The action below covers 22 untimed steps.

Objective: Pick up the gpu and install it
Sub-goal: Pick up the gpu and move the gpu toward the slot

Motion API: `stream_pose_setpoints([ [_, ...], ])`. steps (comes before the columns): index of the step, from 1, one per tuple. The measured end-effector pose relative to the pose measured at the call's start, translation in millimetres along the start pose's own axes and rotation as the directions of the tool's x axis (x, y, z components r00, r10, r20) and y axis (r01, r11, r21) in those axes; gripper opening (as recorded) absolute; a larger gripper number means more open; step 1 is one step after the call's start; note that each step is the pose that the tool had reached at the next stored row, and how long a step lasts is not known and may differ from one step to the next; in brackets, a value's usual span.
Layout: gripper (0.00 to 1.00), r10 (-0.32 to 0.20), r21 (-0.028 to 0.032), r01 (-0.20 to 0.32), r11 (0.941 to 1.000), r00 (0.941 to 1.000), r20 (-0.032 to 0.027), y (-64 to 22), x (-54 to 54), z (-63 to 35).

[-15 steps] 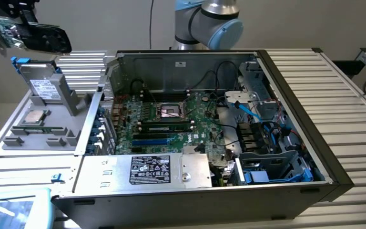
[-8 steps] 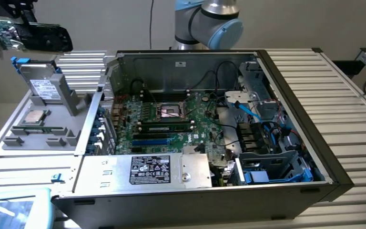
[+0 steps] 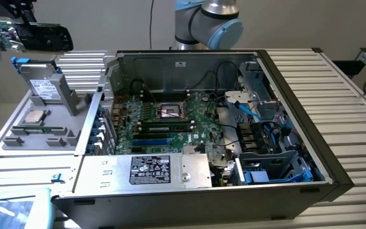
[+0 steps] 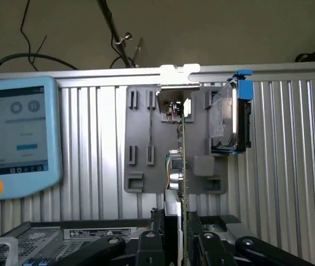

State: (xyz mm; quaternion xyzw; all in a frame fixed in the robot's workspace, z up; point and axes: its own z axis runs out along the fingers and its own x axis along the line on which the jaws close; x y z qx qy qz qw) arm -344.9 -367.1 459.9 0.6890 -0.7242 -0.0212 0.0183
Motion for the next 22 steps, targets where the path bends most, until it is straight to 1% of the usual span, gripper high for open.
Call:
stream_pose_setpoints([
  [2, 0.27, -0.009, 0.0007, 0.009, 1.0000, 1.0000, -0.0004, 0.0, 0.0, 0.1],
  [5, 0.27, -0.010, 0.0008, 0.010, 0.9999, 0.9999, -0.0005, 0.0, 0.0, 0.0],
  [6, 0.27, -0.010, 0.0016, 0.010, 0.9999, 0.9999, -0.0007, 0.0, 0.0, 0.0],
  [7, 0.27, -0.010, 0.0047, 0.010, 0.9999, 0.9999, -0.0006, -0.4, -0.1, -0.1],
  [8, 0.27, -0.010, 0.0093, 0.010, 0.9999, 0.9999, -0.0004, -2.0, -0.2, -0.2],
  [10, 0.27, -0.011, 0.0172, 0.011, 0.9998, 0.9999, -0.0001, -7.5, -0.4, -0.4],
  [13, 0.27, -0.011, 0.0267, 0.011, 0.9996, 0.9999, 0.0003, -16.4, -0.8, -0.9],
  [17, 0.27, -0.011, 0.0367, 0.011, 0.9993, 0.9999, 0.0007, -28.9, -1.4, -1.5],
  [22, 0.27, -0.012, 0.0459, 0.012, 0.9989, 0.9999, 0.0010, -45.4, -2.0, -2.4],
])
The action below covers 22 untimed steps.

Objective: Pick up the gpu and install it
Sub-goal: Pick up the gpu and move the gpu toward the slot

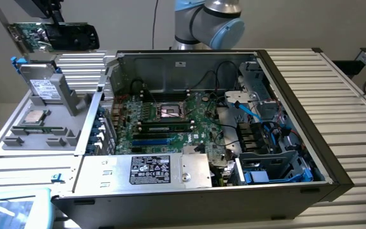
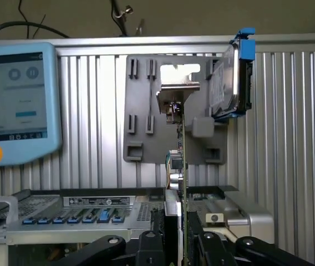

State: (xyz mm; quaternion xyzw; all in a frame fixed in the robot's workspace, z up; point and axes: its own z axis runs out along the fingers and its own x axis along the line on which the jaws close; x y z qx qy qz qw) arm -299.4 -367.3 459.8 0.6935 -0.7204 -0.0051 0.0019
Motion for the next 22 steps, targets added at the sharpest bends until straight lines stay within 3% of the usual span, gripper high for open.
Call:
stream_pose_setpoints([
  [6, 0.27, -0.001, 0.0060, 0.001, 1.0000, 1.0000, 0.0004, -21.4, -0.1, 0.0],
  [12, 0.27, -0.001, 0.0065, 0.001, 1.0000, 1.0000, 0.0040, -45.4, 1.4, -0.3],
  [22, 0.27, -0.002, 0.0059, 0.002, 1.0000, 0.9998, 0.0198, -90.2, 3.6, -0.7],
])
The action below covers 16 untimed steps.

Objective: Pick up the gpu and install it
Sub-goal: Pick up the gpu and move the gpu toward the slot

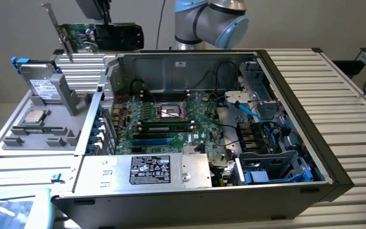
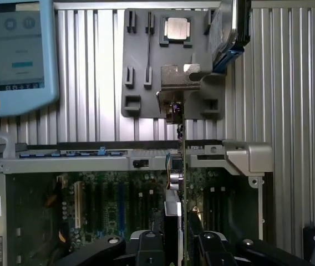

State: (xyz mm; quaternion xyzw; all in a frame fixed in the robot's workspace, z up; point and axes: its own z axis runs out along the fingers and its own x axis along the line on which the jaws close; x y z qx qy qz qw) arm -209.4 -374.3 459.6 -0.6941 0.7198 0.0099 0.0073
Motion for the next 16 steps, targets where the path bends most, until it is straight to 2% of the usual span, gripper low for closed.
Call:
stream_pose_setpoints([
  [16, 0.27, -0.002, -0.0007, 0.002, 1.0000, 0.9998, 0.0208, -72.9, 1.0, -0.2],
])
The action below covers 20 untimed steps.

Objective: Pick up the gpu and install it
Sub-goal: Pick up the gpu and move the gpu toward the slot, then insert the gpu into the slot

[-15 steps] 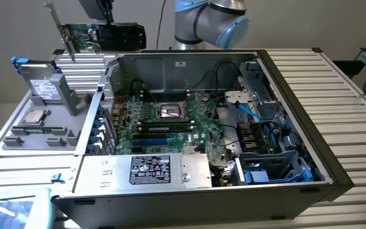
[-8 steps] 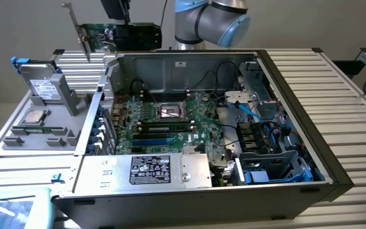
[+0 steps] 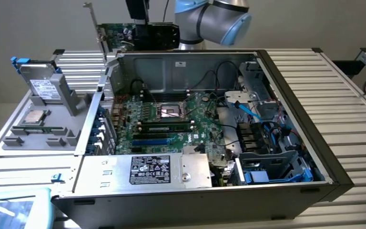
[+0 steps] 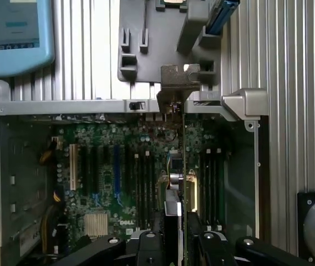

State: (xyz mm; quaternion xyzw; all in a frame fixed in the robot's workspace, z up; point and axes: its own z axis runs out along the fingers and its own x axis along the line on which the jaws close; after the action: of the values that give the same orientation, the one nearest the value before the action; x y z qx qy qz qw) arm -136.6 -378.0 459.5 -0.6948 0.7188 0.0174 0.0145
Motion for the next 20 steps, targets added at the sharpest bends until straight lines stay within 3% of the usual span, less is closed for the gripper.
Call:
stream_pose_setpoints([
  [4, 0.27, -0.001, -0.0003, 0.001, 1.0000, 1.0000, 0.0048, -14.2, 0.3, -0.1],
  [20, 0.27, -0.001, 0.0000, 0.001, 1.0000, 1.0000, 0.0052, -14.4, 0.3, 0.7],
])
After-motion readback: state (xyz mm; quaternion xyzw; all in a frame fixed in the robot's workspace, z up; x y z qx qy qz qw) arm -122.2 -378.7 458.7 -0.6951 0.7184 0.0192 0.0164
